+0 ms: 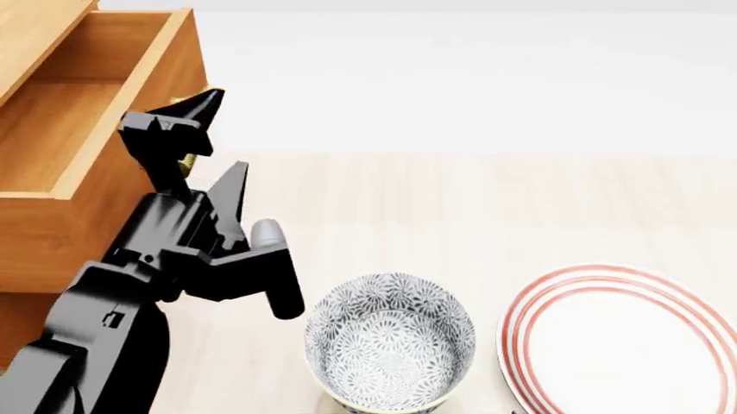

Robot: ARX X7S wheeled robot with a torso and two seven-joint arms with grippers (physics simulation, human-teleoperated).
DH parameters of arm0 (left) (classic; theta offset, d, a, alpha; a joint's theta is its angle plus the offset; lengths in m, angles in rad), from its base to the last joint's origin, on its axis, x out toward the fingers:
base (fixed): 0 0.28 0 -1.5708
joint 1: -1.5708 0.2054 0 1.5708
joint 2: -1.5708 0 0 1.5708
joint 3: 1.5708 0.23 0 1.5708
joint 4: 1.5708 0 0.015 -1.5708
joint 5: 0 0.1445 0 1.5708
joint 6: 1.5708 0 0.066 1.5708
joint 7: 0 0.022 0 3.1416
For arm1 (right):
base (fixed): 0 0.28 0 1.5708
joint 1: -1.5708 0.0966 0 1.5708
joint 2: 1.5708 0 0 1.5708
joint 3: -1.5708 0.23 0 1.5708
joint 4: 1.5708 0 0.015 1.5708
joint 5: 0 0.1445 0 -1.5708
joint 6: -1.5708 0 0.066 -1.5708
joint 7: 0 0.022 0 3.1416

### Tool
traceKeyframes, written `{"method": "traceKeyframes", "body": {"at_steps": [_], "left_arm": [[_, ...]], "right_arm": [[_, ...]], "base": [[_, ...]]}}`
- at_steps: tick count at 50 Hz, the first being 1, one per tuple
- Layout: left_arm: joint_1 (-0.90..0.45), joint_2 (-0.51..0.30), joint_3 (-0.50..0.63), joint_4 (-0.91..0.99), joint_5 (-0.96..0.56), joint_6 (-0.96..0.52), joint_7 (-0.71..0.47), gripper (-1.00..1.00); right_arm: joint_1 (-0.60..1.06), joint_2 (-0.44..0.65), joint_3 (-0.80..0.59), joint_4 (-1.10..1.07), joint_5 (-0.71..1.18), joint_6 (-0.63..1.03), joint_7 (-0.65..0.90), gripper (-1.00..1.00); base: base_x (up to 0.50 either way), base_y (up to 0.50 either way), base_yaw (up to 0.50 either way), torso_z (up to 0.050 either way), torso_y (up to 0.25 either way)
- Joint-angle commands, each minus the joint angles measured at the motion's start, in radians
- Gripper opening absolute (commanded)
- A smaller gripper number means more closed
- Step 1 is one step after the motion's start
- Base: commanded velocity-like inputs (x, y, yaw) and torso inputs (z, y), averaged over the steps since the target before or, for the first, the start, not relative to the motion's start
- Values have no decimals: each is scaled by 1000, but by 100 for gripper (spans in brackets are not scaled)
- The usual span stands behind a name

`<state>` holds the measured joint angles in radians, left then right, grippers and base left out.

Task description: Open the top drawer of the cabinet.

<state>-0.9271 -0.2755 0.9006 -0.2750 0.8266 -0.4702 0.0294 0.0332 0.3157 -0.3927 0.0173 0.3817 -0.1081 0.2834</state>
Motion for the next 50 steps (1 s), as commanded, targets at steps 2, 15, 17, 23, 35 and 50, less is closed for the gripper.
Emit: {"method": "traceKeyframes", "body": {"at_steps": [2, 15, 17, 23, 35, 50], "left_arm": [[19, 55, -100, 114, -71, -19, 38, 100], [10, 149, -285, 287, -212, -175, 106, 100], [3, 175, -330, 314, -244, -227, 130, 100], [-26, 220, -417, 348, -333, -317, 200, 100], [-48, 232, -492, 417, -376, -438, 216, 100], [-106, 226, -581, 384, -445, -497, 202, 100]], "right_arm": [[3, -17, 19, 2, -13, 2, -19, 100], [5, -14, 17, -2, -13, 10, -9, 100], [6, -15, 16, 3, -14, 8, -8, 100], [6, -13, 14, 0, -14, 12, -5, 100], [6, -12, 9, 4, -15, 14, -1, 100], [6, -9, 2, 3, -17, 17, 3, 100]], "base": [[0, 0, 0, 0, 0], [0, 0, 0, 0, 0], [0, 0, 0, 0, 0], [0, 0, 0, 0, 0], [0, 0, 0, 0, 0], [0, 0, 0, 0, 0]]}}
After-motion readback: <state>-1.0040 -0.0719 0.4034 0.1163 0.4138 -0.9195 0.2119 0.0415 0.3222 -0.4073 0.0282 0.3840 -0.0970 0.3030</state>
